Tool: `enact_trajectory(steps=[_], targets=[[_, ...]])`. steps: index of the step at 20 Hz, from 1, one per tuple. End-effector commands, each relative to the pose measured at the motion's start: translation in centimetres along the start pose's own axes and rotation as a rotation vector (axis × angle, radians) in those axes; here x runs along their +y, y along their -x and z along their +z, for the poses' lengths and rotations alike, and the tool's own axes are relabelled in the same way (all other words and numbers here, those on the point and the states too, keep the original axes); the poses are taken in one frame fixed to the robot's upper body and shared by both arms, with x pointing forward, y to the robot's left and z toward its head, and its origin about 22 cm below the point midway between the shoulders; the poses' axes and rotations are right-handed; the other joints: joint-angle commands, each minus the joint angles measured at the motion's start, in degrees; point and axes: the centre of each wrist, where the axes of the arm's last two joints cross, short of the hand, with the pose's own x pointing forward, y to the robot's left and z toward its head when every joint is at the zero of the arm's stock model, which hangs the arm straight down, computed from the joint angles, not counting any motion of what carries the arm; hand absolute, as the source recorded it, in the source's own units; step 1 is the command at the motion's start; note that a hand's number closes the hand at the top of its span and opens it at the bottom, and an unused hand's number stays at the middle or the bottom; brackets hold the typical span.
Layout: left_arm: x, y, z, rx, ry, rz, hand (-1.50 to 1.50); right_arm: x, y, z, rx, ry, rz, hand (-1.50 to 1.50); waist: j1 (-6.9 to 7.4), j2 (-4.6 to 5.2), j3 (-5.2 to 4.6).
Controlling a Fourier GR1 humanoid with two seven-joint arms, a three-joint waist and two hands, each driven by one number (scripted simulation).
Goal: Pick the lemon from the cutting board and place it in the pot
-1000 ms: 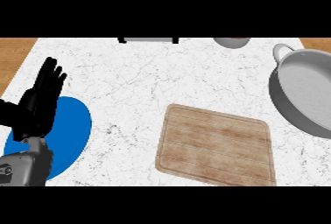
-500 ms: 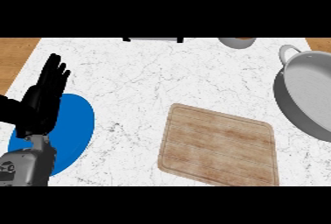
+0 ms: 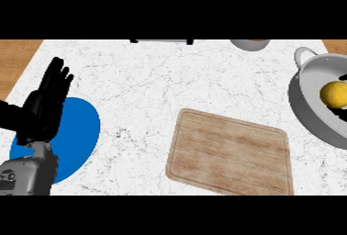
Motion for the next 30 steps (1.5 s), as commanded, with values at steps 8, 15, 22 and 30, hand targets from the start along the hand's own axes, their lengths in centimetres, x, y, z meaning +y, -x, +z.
enact_trajectory(steps=[8, 15, 22, 30], targets=[[0.2, -0.5, -0.8, 0.002, 0.006, 0.011, 0.00, 2.1, 0.7, -0.9, -0.051, -0.167, -0.425, -1.50, -0.21, 0.20, 0.11], [-0.3, 0.8, 0.0, -0.008, 0.020, -0.002, 0.00, -1.3, 2.2, -0.6, -0.020, -0.013, -0.704, -1.50, 0.16, 0.52, 0.16], [-0.7, -0.5, -0.3, -0.008, 0.007, 0.008, 0.00, -6.7, 4.9, 2.1, 0.006, 0.005, -0.781, -1.50, 0.09, 0.56, 0.30], [-0.1, 0.7, 0.0, 0.008, -0.014, 0.014, 0.00, -10.0, 7.0, 5.8, 0.029, -0.024, -0.792, -1.50, -0.23, 0.81, 0.52]])
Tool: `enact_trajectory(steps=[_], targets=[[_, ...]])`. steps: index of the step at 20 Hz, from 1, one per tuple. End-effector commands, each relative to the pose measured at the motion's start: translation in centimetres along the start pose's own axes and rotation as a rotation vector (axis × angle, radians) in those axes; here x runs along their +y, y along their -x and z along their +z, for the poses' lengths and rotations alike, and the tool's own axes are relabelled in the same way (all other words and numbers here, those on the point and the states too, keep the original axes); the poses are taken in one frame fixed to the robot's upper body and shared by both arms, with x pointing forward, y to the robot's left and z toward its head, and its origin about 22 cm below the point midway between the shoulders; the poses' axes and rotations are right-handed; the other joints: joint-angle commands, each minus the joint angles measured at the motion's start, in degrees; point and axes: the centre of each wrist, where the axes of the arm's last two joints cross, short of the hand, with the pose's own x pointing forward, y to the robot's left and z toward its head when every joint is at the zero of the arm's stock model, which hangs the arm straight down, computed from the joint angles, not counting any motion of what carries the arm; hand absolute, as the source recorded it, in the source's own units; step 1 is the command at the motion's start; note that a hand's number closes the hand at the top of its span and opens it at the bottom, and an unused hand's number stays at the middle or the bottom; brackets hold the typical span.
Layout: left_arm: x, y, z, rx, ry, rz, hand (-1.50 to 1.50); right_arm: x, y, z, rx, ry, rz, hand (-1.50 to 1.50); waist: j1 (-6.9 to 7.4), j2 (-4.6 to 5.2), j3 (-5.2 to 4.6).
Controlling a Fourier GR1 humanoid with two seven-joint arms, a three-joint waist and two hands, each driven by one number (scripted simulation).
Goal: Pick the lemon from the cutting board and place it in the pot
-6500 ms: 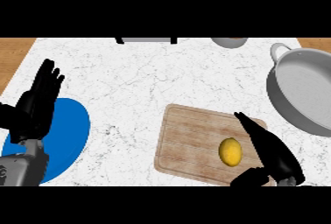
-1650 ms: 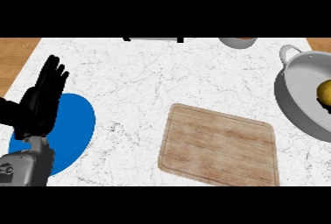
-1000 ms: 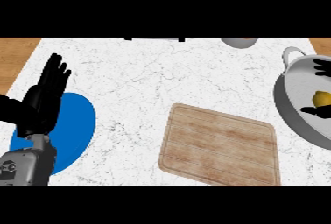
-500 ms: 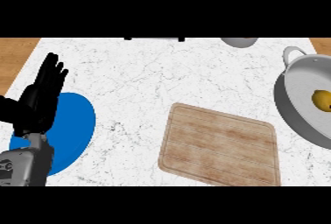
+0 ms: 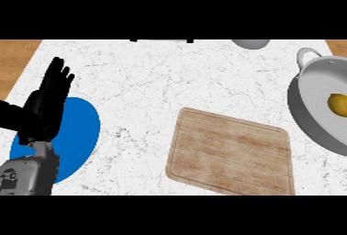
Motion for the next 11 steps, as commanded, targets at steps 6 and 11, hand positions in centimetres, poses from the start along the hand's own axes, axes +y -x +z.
enact_trajectory(steps=[6, 11], targets=[[-0.3, -0.2, 0.3, 0.002, -0.002, 0.013, 0.00, -3.1, -0.7, 2.2, -0.069, -0.073, -0.065, -1.50, 0.22, -0.05, 0.17], [0.6, 0.1, 0.3, 0.005, 0.012, 0.013, 0.00, -4.3, -2.1, 2.1, -0.056, -0.064, -0.056, -1.50, 0.78, 0.10, 0.14]])
